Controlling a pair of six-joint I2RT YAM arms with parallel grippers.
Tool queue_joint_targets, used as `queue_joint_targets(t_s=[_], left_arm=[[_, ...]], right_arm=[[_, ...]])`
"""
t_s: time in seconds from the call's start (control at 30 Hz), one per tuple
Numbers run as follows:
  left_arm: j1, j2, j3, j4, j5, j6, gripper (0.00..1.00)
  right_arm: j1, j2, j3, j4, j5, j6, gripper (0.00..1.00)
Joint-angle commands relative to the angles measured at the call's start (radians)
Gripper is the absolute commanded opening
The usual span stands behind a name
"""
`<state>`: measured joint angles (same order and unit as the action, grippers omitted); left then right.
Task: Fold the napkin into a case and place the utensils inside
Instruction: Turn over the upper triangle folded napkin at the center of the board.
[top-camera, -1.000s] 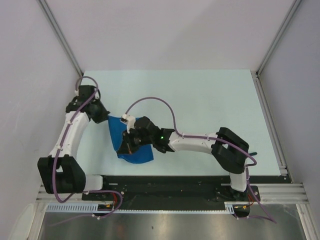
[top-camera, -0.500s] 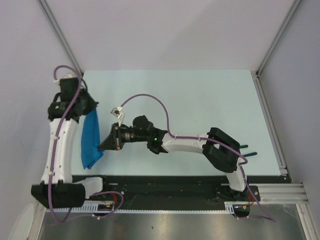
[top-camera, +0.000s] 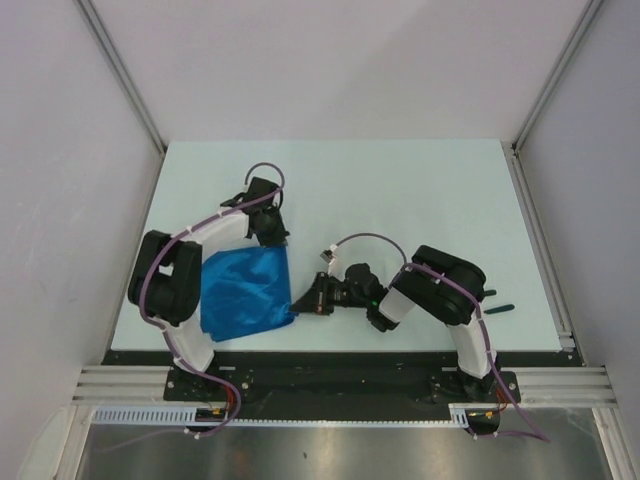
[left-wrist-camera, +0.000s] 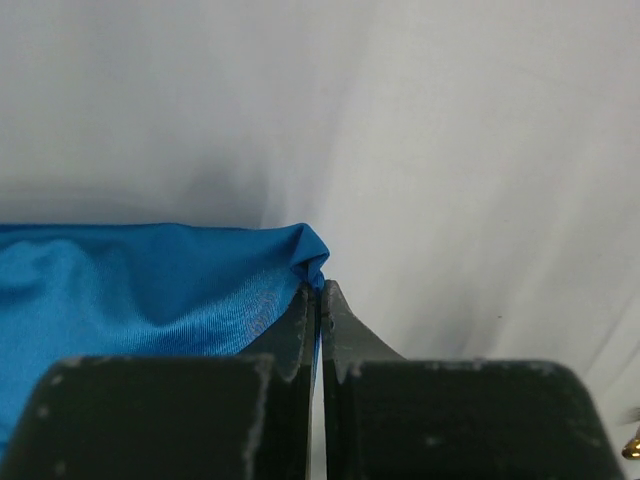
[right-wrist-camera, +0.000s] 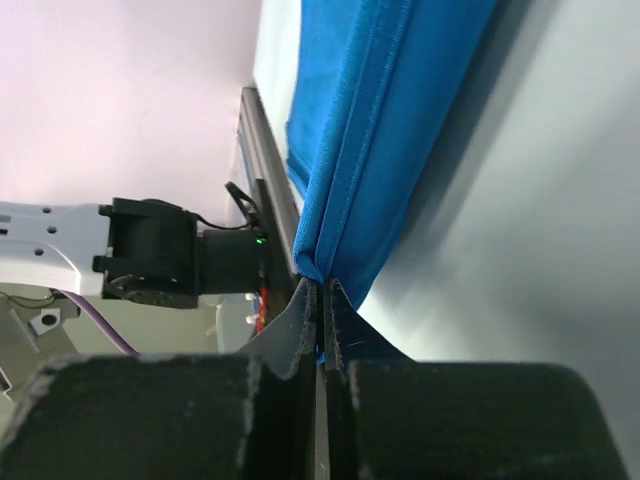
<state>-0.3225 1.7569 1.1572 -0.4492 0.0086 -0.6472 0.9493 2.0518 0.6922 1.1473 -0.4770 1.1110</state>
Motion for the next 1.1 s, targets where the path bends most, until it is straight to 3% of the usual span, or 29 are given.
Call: queue_joint_targets(t_s=[0.0,0.17,0.43,0.53,0.57,0.63,0.67,0.7,0.83,0.9,0.97,1.07], left_arm=[[-0.015,0.026,0.067,0.415,-0.058,-0.055,0.0],[-0.058,0.096,0.099,0.385,-0.052,-0.066,0.0],[-0.124,0.174,0.151,0.379,-0.03,-0.077,0.0],[-0.148,0.197,0.177,0.371,-0.024,-0.08,0.05],[-0.158,0.208,0.193,0.368,-0.021,-0.077,0.15],[-0.168,0.211,0.209,0.347,-0.016,-0.066,0.29],[-0.176,0.202,0.226,0.337,-0.016,-0.057,0.4],[-0.179,0.194,0.236,0.311,-0.016,-0.031,0.46],[-0.181,0.109,0.309,0.155,0.031,0.037,0.61],[-0.181,0.047,0.311,0.066,0.05,0.089,0.7],[-0.181,-0.054,0.286,-0.012,0.03,0.153,0.78],[-0.181,-0.206,0.161,-0.129,0.008,0.214,0.75]], right_arm=[[0.022,-0.016,-0.121,0.13,-0.222,0.018,0.0],[-0.026,-0.028,-0.2,0.137,-0.218,0.013,0.0],[-0.066,-0.104,-0.299,0.0,-0.161,-0.071,0.0],[-0.081,-0.128,-0.333,-0.03,-0.138,-0.065,0.0],[-0.084,-0.136,-0.341,-0.067,-0.132,-0.063,0.02],[-0.099,-0.189,-0.382,-0.09,-0.104,-0.072,0.19],[-0.107,-0.223,-0.394,-0.148,-0.091,-0.094,0.26],[-0.113,-0.26,-0.401,-0.206,-0.06,-0.117,0.39],[-0.13,-0.543,-0.272,-0.848,0.069,-0.342,0.63],[-0.13,-0.638,-0.237,-0.993,0.176,-0.433,0.78],[-0.141,-0.7,-0.162,-1.174,0.218,-0.485,0.83],[-0.138,-0.659,-0.073,-1.301,0.259,-0.543,0.82]])
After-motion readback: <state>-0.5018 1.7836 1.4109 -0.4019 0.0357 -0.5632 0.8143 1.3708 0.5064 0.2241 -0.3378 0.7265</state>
